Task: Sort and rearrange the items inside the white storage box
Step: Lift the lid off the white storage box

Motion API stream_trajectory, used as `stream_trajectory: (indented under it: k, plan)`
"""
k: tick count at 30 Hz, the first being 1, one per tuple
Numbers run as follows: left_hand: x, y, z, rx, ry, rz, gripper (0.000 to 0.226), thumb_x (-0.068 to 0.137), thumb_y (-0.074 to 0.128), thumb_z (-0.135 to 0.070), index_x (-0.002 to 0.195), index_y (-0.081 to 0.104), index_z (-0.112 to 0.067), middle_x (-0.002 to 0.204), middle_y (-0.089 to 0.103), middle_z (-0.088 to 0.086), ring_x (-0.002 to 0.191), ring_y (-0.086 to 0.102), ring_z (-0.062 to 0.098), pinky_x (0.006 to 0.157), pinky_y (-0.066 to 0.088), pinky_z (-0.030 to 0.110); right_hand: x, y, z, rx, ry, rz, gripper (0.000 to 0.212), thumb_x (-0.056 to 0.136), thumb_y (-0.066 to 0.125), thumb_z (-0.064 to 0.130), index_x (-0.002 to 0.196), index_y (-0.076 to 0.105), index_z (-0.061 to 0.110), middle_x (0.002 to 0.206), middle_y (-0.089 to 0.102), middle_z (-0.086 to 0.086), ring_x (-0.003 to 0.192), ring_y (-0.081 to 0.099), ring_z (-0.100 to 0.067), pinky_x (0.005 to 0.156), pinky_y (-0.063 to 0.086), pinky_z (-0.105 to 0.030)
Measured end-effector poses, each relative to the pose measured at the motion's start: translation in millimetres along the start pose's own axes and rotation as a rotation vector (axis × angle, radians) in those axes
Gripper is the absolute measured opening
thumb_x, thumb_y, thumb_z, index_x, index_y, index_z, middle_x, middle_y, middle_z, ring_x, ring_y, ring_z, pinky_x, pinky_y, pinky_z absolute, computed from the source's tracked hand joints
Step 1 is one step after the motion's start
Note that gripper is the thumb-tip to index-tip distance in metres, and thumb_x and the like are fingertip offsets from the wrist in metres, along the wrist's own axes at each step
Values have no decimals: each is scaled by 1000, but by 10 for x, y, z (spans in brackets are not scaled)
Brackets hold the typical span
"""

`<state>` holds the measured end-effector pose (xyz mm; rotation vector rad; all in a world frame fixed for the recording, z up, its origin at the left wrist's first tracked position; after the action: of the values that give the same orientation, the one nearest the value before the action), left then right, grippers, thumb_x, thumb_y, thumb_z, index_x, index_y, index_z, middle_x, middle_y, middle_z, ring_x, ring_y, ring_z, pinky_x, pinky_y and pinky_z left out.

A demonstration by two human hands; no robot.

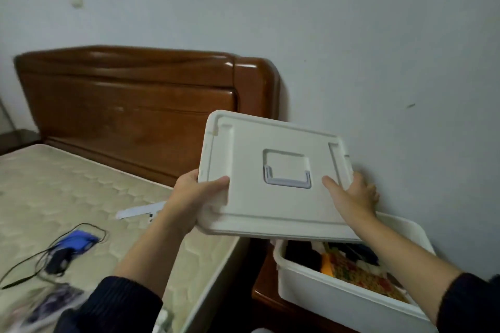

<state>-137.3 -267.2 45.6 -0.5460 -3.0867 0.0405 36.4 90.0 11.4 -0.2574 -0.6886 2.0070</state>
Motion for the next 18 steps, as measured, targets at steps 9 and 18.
stream_trajectory:
  k: [9, 18]
  plan:
    - [-1147, -1897, -966, 417, 505, -570, 25, 87, 76, -12, 105, 71, -29, 84, 77, -11, 72, 69, 13, 58, 55, 28, -1792, 1844, 2456, 709, -379, 891, 77, 91, 68, 65, 156, 39, 37, 127, 67, 19, 116, 65, 6, 99, 54, -24]
    - [-2071, -2634, -647, 1475, 507, -668, 23, 98, 67, -25, 116, 71, -38, 90, 75, -7, 70, 69, 27, 51, 50, 33, -3636, 2605, 2981, 950, 48, 1252, 39, 101, 68, 34, 121, 51, 5, 128, 64, -26, 106, 74, -40, 74, 65, -49]
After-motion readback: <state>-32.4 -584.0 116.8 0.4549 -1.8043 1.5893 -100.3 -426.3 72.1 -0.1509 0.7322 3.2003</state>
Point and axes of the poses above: each hand's wrist, its own x-axis towards the middle knuckle, its own y-axis out of the palm, z = x × y, the point moved 9 cm from there along x, towards the middle knuckle
